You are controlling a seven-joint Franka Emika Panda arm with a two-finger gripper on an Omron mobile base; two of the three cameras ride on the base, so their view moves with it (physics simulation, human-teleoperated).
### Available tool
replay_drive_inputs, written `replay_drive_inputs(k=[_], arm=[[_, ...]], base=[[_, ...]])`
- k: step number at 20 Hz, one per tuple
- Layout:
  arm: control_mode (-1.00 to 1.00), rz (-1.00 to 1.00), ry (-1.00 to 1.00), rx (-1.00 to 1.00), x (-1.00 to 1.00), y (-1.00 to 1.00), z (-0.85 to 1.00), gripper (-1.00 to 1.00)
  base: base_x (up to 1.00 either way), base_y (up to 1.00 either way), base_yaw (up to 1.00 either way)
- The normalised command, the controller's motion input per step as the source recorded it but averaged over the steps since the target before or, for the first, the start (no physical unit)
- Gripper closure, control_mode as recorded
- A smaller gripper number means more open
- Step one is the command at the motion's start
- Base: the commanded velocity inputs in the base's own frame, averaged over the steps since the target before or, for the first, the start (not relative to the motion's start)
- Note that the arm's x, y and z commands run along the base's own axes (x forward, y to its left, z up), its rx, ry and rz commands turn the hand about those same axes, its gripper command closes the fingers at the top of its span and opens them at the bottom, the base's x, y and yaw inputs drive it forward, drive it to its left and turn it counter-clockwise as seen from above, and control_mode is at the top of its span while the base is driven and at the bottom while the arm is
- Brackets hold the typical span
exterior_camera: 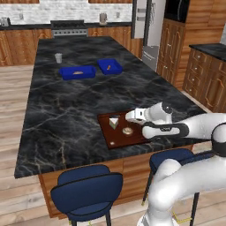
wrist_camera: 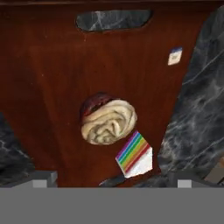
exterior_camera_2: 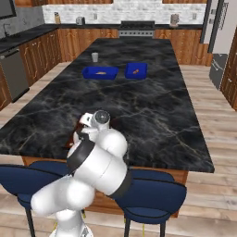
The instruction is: Take the cupcake and cake from the fridge and place them on the empty tray on the dining counter.
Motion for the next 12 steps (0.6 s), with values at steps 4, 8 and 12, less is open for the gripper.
replay_drive_inputs(k=[4, 8, 12], arm=[[-1.00, -0.11, 0.40, -0.08, -0.71, -0.65, 1.00, -1.00], [-1.00, -0.08, 0.18, -0.08, -0.99, -0.66, 1.00, -1.00], [-1.00, 0.00, 0.18, -0.03, -0.87, -0.42, 0.95, -1.00]], base=[[0.00, 0.00, 0.00], [0.00, 0.00, 0.00], [0.00, 0.00, 0.00]])
